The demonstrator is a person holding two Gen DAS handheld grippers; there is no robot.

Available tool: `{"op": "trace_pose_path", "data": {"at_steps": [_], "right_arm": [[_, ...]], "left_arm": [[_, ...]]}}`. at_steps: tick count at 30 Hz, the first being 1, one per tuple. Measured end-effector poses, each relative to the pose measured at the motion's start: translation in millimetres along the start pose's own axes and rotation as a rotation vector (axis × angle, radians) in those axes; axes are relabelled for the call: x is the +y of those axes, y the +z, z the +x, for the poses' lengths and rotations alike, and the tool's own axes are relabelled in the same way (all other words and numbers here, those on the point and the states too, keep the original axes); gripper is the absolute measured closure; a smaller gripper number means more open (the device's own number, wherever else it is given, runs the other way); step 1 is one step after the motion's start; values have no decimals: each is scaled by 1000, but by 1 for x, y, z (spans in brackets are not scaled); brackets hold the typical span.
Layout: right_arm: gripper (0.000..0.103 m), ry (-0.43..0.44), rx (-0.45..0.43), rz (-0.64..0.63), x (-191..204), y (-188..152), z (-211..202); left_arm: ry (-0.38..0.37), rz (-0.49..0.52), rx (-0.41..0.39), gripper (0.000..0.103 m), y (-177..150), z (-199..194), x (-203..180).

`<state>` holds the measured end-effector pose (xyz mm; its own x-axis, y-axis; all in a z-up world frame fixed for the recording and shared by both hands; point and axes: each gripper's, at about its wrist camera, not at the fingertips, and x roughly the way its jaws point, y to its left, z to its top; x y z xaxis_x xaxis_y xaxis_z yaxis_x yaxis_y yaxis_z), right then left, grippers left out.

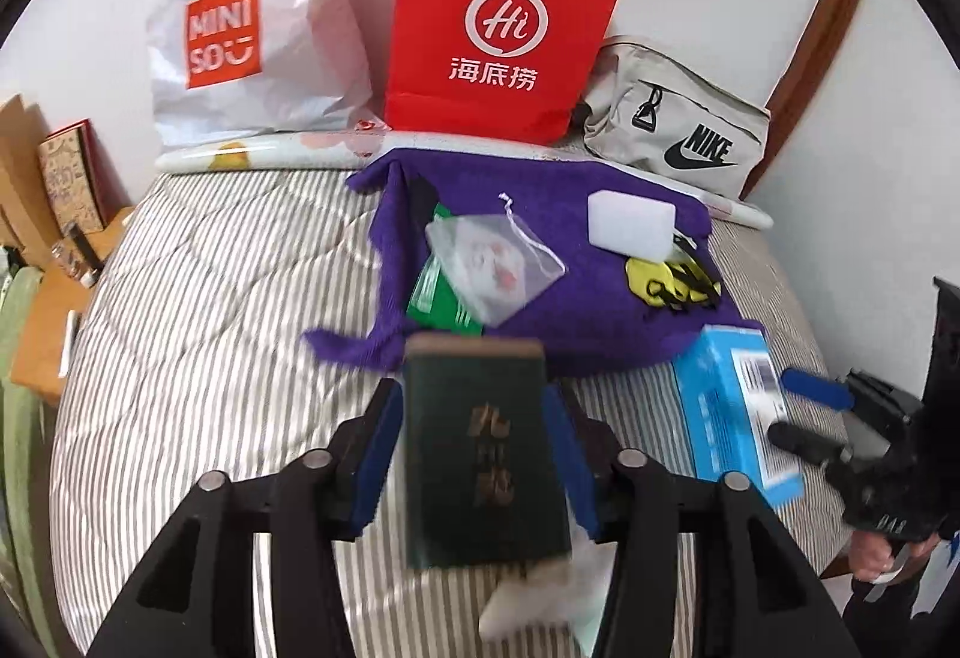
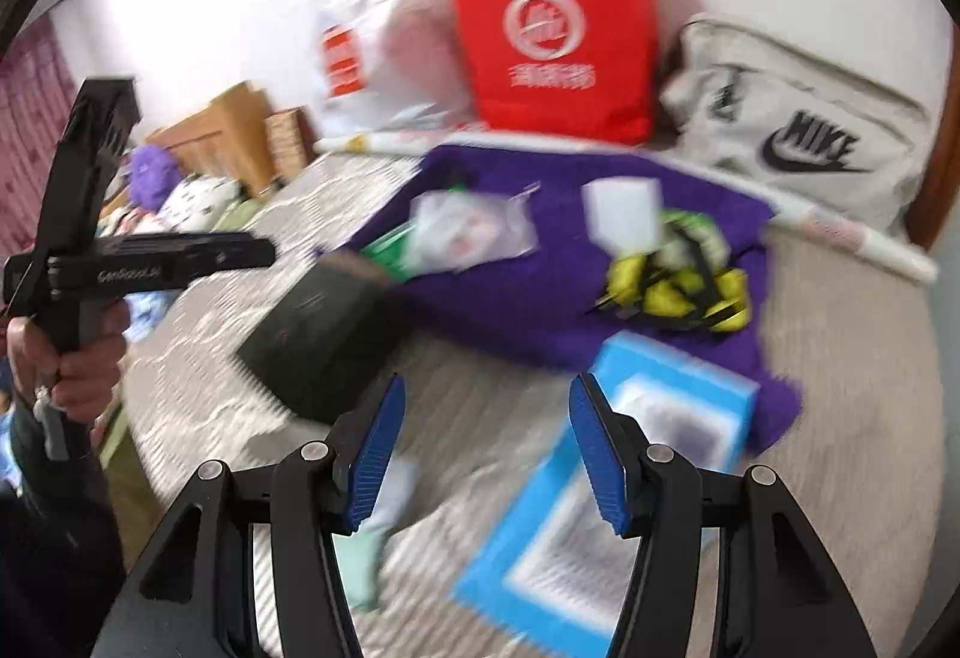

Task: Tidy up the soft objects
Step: 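Grasp the white glove with mint cuff beside the green tin with the right gripper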

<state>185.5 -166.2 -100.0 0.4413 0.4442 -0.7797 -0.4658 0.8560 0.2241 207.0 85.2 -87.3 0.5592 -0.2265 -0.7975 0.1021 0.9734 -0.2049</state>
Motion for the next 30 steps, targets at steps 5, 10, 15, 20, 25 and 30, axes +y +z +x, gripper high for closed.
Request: {"op": "trace_pose_path", "data": {"at_steps": [5,10,15,20,25,30], "right_arm": [[42,76,70,-37,43,-34,19],[42,50,153,-48,68,-64,52],[41,-6,174,-25,77,-81,79],[94,-67,127,-111,81,-91,71],[97,10,67,-24,59,-88,33],[97,69,-18,46,44,-79,-8]], "left_arm": [[26,-10,-6,48,-35,-16,9],[11,-43,19,48,-65,-22,25],[1,-73,37,48,-90,-23,38],[-11,-97,49,48,-105,-20,45],[-34,-109,55,48,-111,-19,46],[-61,-97,56,48,-113,-18,39]]}}
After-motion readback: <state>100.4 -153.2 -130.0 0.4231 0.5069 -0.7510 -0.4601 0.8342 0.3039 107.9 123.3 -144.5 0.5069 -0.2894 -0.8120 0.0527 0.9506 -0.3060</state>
